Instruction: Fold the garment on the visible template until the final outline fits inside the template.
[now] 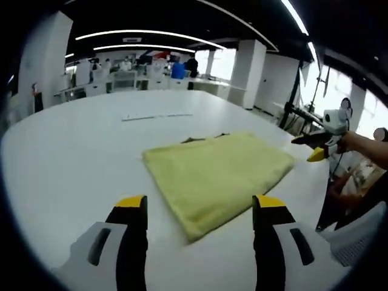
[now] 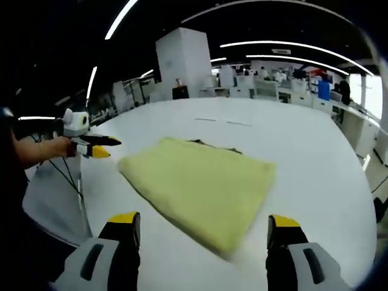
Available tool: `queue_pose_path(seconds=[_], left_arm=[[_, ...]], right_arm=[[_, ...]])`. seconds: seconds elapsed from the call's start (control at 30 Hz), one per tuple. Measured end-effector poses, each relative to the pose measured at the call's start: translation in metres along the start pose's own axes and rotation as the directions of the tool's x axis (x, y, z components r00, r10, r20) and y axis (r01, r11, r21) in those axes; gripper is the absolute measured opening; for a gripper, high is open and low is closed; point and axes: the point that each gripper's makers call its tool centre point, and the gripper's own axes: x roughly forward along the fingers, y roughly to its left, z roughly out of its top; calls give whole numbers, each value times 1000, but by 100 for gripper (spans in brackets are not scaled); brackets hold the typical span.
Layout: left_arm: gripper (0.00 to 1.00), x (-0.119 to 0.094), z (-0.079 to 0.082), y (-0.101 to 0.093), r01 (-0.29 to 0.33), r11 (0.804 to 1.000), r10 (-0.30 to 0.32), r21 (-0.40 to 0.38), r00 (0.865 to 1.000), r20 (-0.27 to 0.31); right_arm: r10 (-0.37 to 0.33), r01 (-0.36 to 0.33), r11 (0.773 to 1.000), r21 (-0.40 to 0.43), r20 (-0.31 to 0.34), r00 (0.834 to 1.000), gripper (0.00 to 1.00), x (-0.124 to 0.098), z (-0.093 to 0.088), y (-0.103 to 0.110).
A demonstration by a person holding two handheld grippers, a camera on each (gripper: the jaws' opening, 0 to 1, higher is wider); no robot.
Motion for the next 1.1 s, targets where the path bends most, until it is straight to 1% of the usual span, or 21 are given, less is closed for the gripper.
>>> queue_pose_path(seconds=[0.03, 0.1, 0.17, 0.27, 0.37, 0.43, 0.5, 0.53, 0.57, 0.77, 0.8, 1.1], left_arm=[[70, -2, 2, -2, 4, 1000, -4, 13, 1000, 10], [75, -4, 2, -4, 7, 1000, -8, 14, 1000, 10], [81, -6, 1, -5, 8, 1000, -8, 27, 1000, 12], [89, -10, 0, -6, 7, 999, -8, 40, 1000, 22], [95, -15, 3, -6, 3, 1000, -4, 31, 999, 44], [98, -18, 3, -6, -4, 1000, 3, 30, 998, 55], [98, -21, 3, -5, -11, 1000, 10, 28, 998, 58], [98, -22, 1, -3, -18, 1000, 17, 16, 999, 52], [98, -23, -1, -2, -24, 1000, 24, 3, 999, 43], [99, -28, -8, -4, -23, 999, 24, -23, 999, 40], [99, -29, -8, -2, -33, 999, 34, -28, 998, 48], [97, -33, -8, 11, -56, 998, 58, -40, 997, 56]], right_arm=[[2, -2, 1000, 2, 8, 1000, 87, -1, 1, 1], [0, 0, 1000, 9, 35, 999, 91, -3, 5, 3], [0, -2, 1000, 18, 58, 998, 95, -5, 8, 5], [10, -13, 999, 30, 81, 997, 99, -6, 9, 10], [14, -17, 999, 37, 92, 996, 99, -8, 11, 13], [13, -17, 999, 42, 110, 994, 99, -9, 14, 16], [4, -10, 999, 50, 126, 992, 99, -10, 17, 17], [-2, -4, 999, 50, 128, 992, 99, -10, 17, 17], [-7, 1, 999, 50, 127, 992, 99, -10, 17, 16], [-23, 19, 999, 37, 111, 994, 98, -8, 18, 18], [-26, 22, 999, 32, 110, 994, 98, -8, 18, 18], [-39, 37, 999, 19, 112, 993, 95, -10, 22, 20]])
